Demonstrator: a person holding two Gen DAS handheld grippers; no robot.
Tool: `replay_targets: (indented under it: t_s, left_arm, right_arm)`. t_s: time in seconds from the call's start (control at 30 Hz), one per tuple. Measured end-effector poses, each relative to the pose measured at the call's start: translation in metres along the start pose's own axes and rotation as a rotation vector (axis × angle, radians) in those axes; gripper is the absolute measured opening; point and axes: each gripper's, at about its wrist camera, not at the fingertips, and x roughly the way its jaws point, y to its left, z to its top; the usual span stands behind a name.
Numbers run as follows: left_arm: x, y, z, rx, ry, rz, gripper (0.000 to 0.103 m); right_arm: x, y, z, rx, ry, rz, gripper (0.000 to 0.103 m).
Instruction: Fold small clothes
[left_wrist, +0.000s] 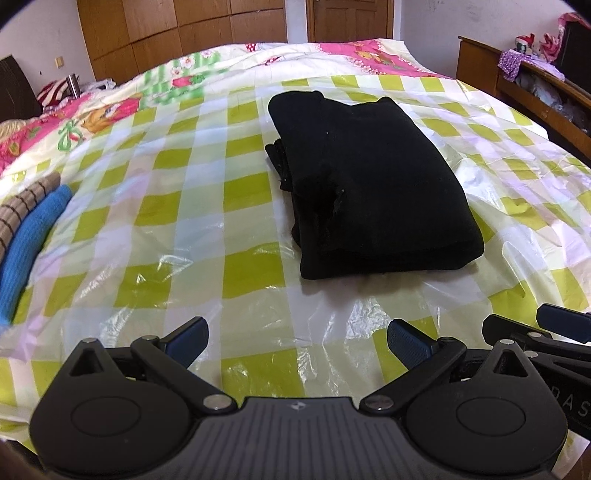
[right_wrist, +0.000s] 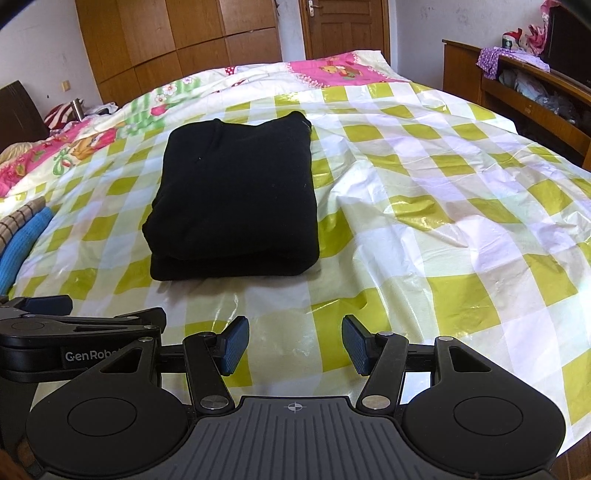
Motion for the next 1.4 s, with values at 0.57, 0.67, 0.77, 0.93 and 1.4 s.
replay_targets:
  t_s: [0.57,0.67,0.77,0.93,1.4]
  left_arm:
    - [0.0003,0.0020,-0.0025,-0.013,0.004,-0.014,0.103]
    - [-0.0001,0.0020,-0.0027,-0.015,0.003,-0.016,0.103]
    - [-0.0007,0.0022,-0.0029,-0.016,0.000,-0.018,0.103]
    - [-0.0010,0.0025,-0.0031,-0.019,-0.001,-0.021,0.103]
    - [-0.0013,0.0027,-0.0037,-0.020,-0.005,-0.024,0.103]
  right_arm:
    - [0.0004,0.0011,-0.0007,-0.003,0.006,-0.007,0.056]
    - [0.0004,0.0010,-0.0006,-0.003,0.007,-0.006,0.056]
    - [0.0004,0.0013,-0.0005,-0.004,0.006,-0.008,0.056]
    - [0.0004,0.0006,-0.0007,-0.002,0.006,-0.008,0.056]
    - [-0.0004,0.0010,-0.0006,-0.003,0.005,-0.008,0.056]
